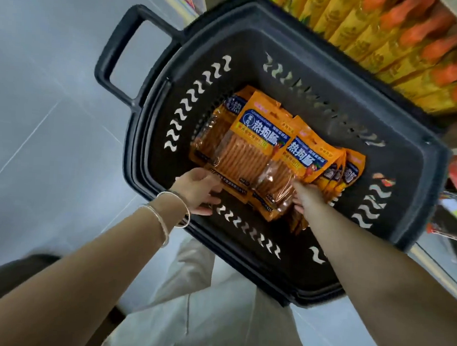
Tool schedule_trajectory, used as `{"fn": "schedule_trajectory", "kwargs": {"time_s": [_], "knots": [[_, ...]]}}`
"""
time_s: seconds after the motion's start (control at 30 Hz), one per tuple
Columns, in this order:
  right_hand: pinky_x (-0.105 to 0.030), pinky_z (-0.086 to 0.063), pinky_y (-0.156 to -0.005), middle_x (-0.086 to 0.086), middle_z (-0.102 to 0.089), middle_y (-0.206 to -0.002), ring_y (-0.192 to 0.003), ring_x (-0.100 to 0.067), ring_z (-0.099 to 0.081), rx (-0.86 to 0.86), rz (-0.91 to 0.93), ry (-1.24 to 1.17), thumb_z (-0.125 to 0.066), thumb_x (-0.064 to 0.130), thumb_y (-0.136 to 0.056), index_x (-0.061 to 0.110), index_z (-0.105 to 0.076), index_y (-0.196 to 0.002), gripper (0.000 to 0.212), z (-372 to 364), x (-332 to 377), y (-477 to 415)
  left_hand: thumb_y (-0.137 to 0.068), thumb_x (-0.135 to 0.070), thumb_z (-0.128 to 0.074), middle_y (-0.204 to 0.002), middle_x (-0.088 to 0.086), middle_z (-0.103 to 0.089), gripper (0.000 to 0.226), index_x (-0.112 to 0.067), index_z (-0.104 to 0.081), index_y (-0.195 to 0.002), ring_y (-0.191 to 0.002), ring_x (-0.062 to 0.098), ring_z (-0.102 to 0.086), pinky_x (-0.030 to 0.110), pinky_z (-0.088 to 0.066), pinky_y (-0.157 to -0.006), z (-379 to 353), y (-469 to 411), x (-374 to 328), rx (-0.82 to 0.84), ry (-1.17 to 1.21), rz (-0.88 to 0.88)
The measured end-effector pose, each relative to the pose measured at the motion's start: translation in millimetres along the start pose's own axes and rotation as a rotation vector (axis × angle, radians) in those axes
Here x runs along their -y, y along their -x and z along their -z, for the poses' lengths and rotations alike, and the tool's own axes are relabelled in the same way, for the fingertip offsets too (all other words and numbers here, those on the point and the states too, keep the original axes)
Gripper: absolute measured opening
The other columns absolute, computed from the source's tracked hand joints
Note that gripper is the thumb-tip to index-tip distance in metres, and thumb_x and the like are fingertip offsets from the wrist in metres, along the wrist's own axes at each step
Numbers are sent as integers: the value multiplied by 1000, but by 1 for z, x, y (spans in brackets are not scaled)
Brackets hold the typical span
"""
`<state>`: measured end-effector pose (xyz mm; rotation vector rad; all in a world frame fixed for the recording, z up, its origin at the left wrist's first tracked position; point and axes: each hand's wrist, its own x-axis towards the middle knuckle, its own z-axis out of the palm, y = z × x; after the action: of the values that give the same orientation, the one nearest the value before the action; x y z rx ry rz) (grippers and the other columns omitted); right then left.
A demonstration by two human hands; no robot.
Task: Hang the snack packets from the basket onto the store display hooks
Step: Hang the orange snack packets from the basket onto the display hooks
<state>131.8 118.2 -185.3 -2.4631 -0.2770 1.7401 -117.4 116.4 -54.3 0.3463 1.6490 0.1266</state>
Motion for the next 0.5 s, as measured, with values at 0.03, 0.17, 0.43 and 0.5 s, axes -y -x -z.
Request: {"fn": "schedule_trajectory", "kwargs": {"time_s": [0.03, 0.17, 0.43, 0.5], "knots": [[-33, -44, -74, -5, -61, -106, -89, -20, -58, -11, 17, 13, -65, 40, -85, 17, -57, -96, 26, -2, 1, -3, -97, -26, -47, -103, 0, -64, 15, -19, -54, -108, -89, 17, -66, 29, -54, -60, 1, 0, 0, 1, 0, -2], [-34, -46, -77, 0, -64, -107, -80, -15, -58, -60, 49, -43, -70, 37, -82, 19, -60, -92, 23, -7, -5, -7, -97, -26, -47, -103, -1, -64, 10, -22, -54, -102, -89, 15, -64, 29, -54, -63, -5, 0, -6, -34, 5, -7], [-39, -50, -78, -5, -62, -99, -97, -24, -62, -70, 346, -58, -64, 32, -87, 21, -51, -83, 18, 4, -21, 50, -94, -20, -48, -113, 1, -64, 15, -21, -56, -106, -95, 11, -63, 30, -49, -88, -52, -10, -12, 17, -102, -151], [-44, -51, -88, -4, -66, -100, -96, -22, -65, -64, 372, -228, -68, 29, -85, 19, -52, -88, 19, 16, -21, 71, -94, -20, -48, -114, 2, -64, 17, -20, -56, -108, -99, 15, -63, 34, -50, -90, -58, -11, -8, 22, -140, -125]]}}
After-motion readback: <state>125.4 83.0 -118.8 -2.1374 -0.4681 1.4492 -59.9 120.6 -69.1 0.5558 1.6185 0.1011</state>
